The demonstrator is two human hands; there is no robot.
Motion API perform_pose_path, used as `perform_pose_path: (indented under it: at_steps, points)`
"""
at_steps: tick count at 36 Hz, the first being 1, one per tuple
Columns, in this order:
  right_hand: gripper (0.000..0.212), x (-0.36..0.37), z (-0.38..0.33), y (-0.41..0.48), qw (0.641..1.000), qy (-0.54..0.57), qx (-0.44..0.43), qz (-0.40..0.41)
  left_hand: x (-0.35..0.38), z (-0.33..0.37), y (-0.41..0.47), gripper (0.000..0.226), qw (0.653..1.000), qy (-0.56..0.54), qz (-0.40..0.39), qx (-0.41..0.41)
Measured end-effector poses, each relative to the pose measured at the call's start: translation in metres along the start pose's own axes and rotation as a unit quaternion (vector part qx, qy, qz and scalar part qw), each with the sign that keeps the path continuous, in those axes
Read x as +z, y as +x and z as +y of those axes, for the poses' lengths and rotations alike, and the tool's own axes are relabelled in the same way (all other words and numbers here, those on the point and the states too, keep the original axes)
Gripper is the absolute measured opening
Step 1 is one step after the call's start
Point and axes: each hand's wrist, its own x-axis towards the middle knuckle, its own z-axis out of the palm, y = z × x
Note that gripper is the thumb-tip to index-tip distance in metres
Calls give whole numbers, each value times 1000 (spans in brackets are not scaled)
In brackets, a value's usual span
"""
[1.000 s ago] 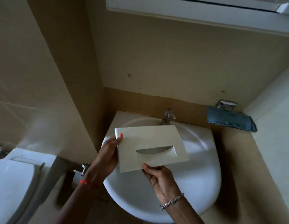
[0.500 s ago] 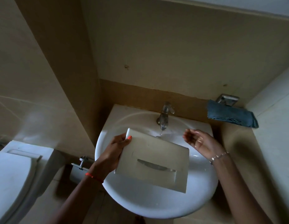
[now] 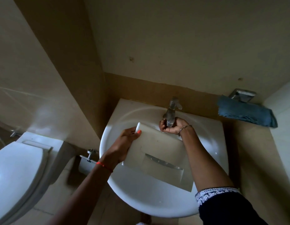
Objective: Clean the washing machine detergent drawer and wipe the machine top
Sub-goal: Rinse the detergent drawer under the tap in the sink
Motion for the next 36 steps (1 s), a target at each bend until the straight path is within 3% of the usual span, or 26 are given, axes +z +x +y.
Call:
perform_pose_path:
  at_steps: [2, 7, 11, 14, 18, 21, 24, 27, 30, 33, 36]
  points:
    - [12, -4, 0, -2, 999, -33, 12, -14, -1, 1, 3, 22, 1000, -5, -7, 2]
    - [30, -29, -11, -8, 995, -96, -10, 5, -4, 3, 8, 23, 1000, -13, -15, -1]
    - [26, -42, -17, -37, 996, -70, -44, -24, -6, 5, 14, 24, 1000, -9, -8, -3]
    - [22, -29, -8, -59, 991, -68, -107, -40, -8, 5, 19, 23, 1000, -10, -7, -8]
    - [35, -1, 20, -82, 972, -132, -178, -78, -9, 4, 22, 24, 1000, -18, -4, -11]
    - [33, 18, 41, -96, 940, -237, -237, -67, -9, 3, 23, 25, 1000, -22, -10, -8]
    - [31, 26, 56, -95, 858, -335, -387, 31, -10, 3, 23, 27, 1000, -23, -14, -5]
    - [25, 29, 73, -91, 734, -424, -524, 86, -10, 2, 23, 26, 1000, -25, -18, -6]
    - [37, 32, 102, -71, 615, -583, -526, 73, -12, -1, 27, 25, 999, -28, -15, -6]
    - [58, 39, 135, -51, 472, -682, -538, 151, -12, -2, 28, 23, 999, -52, -6, 1]
    - [65, 41, 155, -50, 425, -697, -542, 200, -10, -3, 27, 24, 998, -54, -2, 13]
